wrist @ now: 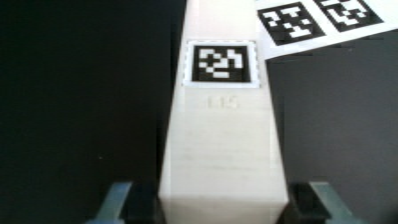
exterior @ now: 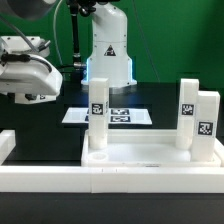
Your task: Assemble desk
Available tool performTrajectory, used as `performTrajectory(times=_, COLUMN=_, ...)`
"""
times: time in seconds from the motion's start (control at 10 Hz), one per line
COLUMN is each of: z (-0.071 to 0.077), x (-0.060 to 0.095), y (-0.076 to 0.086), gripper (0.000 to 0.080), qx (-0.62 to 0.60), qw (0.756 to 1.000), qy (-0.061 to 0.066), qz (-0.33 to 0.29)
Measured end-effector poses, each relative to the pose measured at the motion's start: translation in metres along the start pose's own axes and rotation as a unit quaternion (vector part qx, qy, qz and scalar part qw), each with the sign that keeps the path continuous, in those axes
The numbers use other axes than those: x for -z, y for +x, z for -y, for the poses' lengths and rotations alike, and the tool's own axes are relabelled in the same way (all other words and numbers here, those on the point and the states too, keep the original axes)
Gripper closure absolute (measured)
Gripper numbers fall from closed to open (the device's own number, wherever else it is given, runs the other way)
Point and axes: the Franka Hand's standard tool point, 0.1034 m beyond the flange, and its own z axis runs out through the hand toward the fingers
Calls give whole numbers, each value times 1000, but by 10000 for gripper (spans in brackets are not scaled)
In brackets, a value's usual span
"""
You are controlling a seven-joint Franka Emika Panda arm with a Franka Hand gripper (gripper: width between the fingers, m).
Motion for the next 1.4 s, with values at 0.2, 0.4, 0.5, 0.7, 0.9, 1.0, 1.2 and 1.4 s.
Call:
performTrajectory(times=0.2, z=24, x=14, y=-17, gripper=512, qx=10, qw=999, qy=0, qz=-37)
performTrajectory(times=0.4, z=34, x=19, y=-13, gripper=512, qx=14, qw=993, qy=-2, qz=-114)
performTrajectory(times=0.5, z=30, x=23, y=-6, gripper=512, qx=12, qw=987, qy=-4, qz=-159)
performTrajectory(times=0.7, z=34, x=28, y=-4, gripper=512, qx=13, qw=972, qy=-10, qz=-234)
performTrajectory(times=0.9, z=53, x=54, y=-11, gripper=512, qx=25, qw=959, qy=-10, qz=-282)
performTrajectory(times=1.0, z=56, x=68, y=-8, gripper=512, qx=25, qw=949, qy=-11, qz=-315)
performTrajectory(times=1.2, z=57, x=71, y=-6, gripper=512, qx=24, qw=926, qy=-19, qz=-376)
performTrajectory(times=1.4, z=54, x=77, y=0, gripper=512, qx=18, qw=893, qy=-29, qz=-449)
